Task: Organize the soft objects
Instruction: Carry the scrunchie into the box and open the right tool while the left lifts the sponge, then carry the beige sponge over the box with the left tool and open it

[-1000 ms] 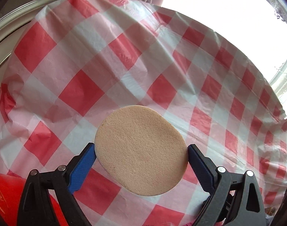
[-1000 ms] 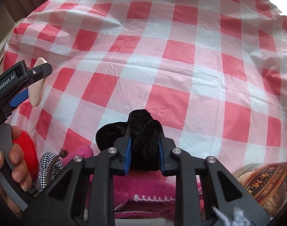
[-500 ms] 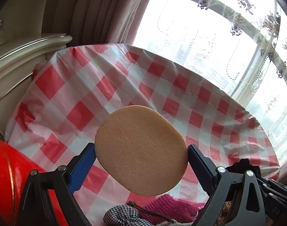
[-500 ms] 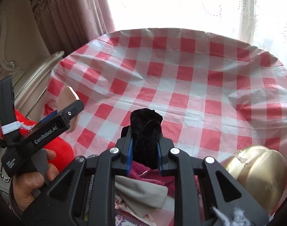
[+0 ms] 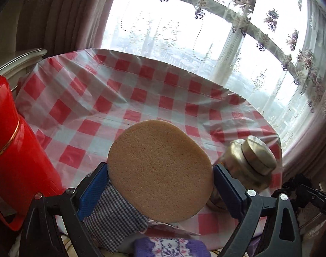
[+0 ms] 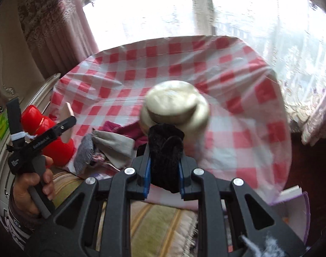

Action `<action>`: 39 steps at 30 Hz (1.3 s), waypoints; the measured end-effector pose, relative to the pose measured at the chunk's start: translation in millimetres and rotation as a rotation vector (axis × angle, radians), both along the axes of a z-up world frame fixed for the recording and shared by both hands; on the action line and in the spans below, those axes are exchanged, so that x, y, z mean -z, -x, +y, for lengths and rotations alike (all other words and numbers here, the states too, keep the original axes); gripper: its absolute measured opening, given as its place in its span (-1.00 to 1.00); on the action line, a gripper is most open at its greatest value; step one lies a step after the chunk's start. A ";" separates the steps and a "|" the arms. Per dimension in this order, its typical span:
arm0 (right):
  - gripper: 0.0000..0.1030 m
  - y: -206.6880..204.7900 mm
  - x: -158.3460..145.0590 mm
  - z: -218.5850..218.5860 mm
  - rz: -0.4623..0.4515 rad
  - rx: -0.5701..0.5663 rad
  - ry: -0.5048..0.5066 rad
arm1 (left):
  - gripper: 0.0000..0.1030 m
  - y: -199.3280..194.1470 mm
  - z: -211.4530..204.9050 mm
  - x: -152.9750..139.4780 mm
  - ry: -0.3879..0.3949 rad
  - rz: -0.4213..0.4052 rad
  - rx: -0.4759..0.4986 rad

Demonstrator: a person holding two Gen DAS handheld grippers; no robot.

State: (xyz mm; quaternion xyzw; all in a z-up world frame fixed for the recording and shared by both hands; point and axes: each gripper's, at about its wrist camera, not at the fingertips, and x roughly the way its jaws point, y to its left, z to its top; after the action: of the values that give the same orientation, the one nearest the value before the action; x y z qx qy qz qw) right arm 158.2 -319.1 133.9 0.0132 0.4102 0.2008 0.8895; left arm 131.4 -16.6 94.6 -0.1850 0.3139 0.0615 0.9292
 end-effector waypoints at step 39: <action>0.60 85.3 139.7 -320.3 0.286 0.651 -0.067 | 0.88 13.6 -343.3 19.0 -0.124 0.133 0.835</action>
State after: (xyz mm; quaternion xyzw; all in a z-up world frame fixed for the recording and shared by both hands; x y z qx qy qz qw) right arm 72.9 -639.4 -5.8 0.2005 0.4980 -0.0839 0.8395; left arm 117.8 -359.9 75.6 0.0186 0.4169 -0.2892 0.8615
